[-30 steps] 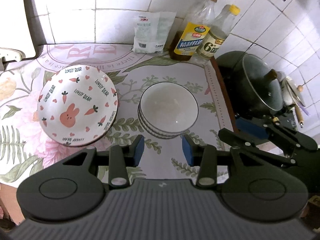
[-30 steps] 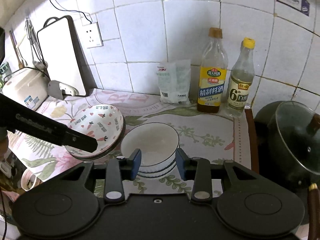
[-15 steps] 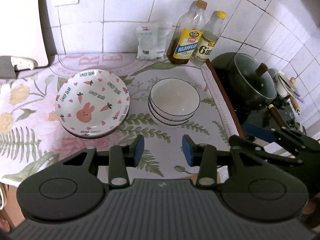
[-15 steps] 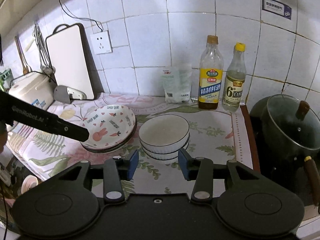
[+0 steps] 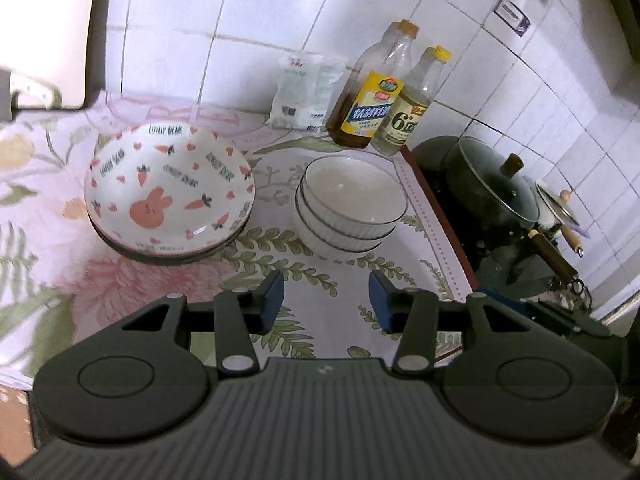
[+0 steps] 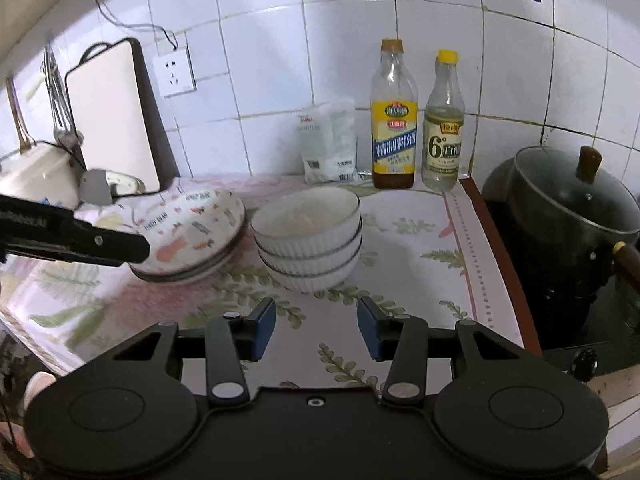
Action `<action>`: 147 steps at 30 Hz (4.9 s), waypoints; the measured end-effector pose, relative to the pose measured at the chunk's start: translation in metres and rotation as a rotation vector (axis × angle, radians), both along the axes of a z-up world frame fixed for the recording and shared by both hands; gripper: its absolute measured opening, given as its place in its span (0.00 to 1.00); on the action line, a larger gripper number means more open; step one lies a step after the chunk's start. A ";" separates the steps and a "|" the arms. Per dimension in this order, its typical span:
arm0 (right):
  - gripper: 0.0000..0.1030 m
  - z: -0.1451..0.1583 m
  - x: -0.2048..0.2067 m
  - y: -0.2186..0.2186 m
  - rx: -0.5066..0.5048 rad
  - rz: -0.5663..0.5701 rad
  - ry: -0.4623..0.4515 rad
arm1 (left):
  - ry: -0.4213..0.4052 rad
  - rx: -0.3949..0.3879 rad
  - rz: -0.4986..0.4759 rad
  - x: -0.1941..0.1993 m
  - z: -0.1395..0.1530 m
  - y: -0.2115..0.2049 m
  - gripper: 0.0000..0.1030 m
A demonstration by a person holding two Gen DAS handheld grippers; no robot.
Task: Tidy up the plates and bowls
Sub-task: 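Open both grippers and withdraw from the three stacked bowls, then close both grippers on the rim of the stacked white bowls, then lift the bowl stack with both grippers and carry it over the bunny plates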
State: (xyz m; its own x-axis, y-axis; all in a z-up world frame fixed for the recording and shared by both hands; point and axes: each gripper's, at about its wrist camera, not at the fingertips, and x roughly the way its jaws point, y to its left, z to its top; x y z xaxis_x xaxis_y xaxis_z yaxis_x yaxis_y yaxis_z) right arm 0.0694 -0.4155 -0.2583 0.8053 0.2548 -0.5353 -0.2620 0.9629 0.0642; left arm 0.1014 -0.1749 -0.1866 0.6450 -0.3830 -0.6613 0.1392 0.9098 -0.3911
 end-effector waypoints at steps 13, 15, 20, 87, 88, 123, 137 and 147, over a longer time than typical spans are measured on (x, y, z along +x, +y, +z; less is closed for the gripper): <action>0.73 -0.066 0.029 0.020 0.003 0.012 -0.050 | -0.041 -0.102 0.042 0.018 -0.069 -0.007 0.55; 0.77 -0.073 0.037 0.022 0.004 0.005 -0.056 | -0.055 -0.126 0.058 0.021 -0.074 -0.007 0.61; 0.92 -0.083 0.055 0.023 0.024 -0.009 -0.086 | -0.061 -0.180 0.087 0.033 -0.080 -0.007 0.66; 1.00 -0.090 0.131 0.042 0.026 0.132 -0.064 | 0.137 -0.070 0.028 0.141 -0.097 -0.042 0.39; 1.00 -0.089 0.129 0.042 0.025 0.134 -0.067 | 0.131 -0.058 0.025 0.138 -0.095 -0.043 0.39; 1.00 0.003 0.094 0.136 -0.019 0.357 -0.178 | 0.019 -0.069 0.200 0.062 0.004 0.060 0.39; 1.00 -0.017 0.148 0.181 -0.033 0.485 -0.154 | 0.023 -0.046 0.313 0.103 -0.023 0.103 0.39; 1.00 -0.040 0.173 0.199 -0.064 0.539 -0.111 | 0.082 -0.032 0.346 0.129 -0.051 0.119 0.39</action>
